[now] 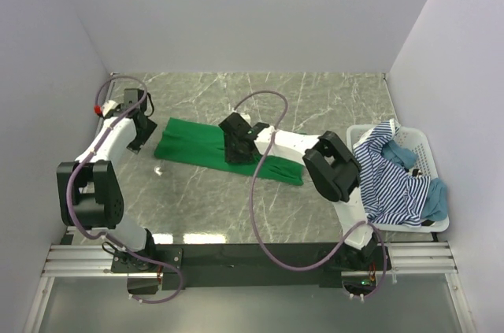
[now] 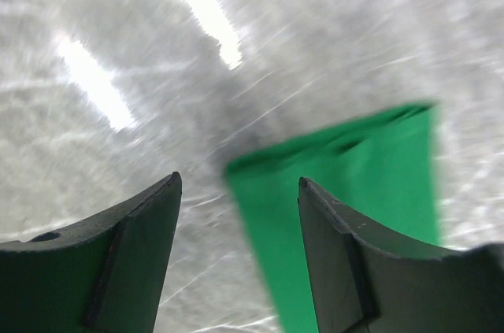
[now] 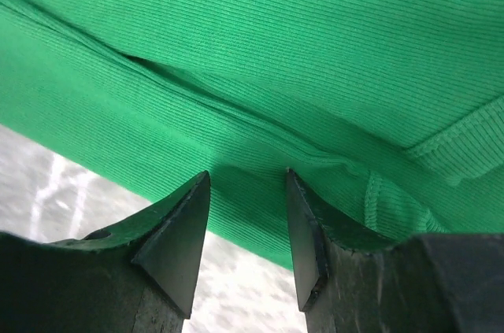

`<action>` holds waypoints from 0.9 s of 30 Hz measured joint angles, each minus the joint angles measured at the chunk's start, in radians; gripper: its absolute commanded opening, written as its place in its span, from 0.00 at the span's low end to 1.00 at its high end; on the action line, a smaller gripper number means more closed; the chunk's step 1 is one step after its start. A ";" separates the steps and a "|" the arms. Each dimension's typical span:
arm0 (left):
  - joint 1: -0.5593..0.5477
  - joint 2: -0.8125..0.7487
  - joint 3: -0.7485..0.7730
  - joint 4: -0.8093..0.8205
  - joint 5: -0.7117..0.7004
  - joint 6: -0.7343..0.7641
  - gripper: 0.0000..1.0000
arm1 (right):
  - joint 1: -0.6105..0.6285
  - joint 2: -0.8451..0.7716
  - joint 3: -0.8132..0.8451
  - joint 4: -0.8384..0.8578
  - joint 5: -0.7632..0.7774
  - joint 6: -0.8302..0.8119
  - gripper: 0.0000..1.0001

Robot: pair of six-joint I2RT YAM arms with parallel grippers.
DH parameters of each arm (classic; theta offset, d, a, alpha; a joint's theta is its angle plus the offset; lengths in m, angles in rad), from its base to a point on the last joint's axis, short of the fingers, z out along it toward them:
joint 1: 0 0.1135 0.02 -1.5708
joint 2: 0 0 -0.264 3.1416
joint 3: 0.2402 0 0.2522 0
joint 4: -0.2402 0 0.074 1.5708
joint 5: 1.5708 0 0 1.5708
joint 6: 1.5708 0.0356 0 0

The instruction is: Fold and stack the tank tops

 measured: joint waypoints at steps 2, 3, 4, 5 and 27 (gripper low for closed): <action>0.001 0.000 0.032 0.007 -0.005 0.012 0.68 | 0.002 -0.036 -0.054 0.008 0.009 0.000 0.51; 0.001 0.000 0.044 0.013 -0.005 0.018 0.68 | 0.002 -0.055 -0.083 0.013 0.013 0.000 0.51; 0.002 0.001 0.051 0.016 -0.004 0.025 0.68 | 0.001 -0.078 -0.119 0.024 0.016 0.000 0.51; 0.002 0.001 0.055 0.023 0.002 0.038 0.68 | 0.002 -0.101 -0.153 0.027 0.016 0.000 0.51; 0.005 0.307 0.081 0.278 0.618 0.391 0.68 | 0.253 -0.009 0.304 -0.074 0.145 -0.048 0.51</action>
